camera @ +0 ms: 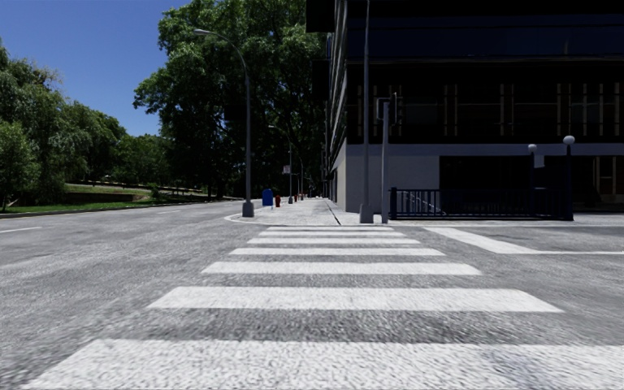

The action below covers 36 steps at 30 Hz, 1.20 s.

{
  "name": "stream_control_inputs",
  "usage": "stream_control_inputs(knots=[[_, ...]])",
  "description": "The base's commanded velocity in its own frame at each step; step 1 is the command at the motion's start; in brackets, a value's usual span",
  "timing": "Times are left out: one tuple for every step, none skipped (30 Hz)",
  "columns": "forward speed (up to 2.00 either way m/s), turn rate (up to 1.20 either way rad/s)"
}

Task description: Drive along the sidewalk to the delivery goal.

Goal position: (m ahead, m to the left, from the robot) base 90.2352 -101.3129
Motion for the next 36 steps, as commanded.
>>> stream_control_inputs(knots=[[0.97, 0.0], [0.97, 0.0], [0.95, 0.0], [0.94, 0.0], [0.94, 0.0], [0.94, 0.0], [0.94, 0.0], [0.94, 0.0], [0.94, 0.0], [0.94, 0.0], [0.94, 0.0], [0.94, 0.0], [0.95, 0.0], [0.96, 0.0], [0.96, 0.0], [0.99, 0.0], [1.03, 0.0], [1.06, 0.0], [1.1, 0.0], [1.1, 0.0], [1.13, 0.0], [1.2, 0.0], [1.23, 0.0], [1.23, 0.0], [1.23, 0.0], [1.24, 0.0], [1.26, 0.0], [1.26, 0.0], [1.27, 0.0], [1.27, 0.0], [1.3, 0.0], [1.3, 0.0], [1.31, 0.0], [1.31, 0.0], [1.33, 0.0], [1.33, 0.0]])
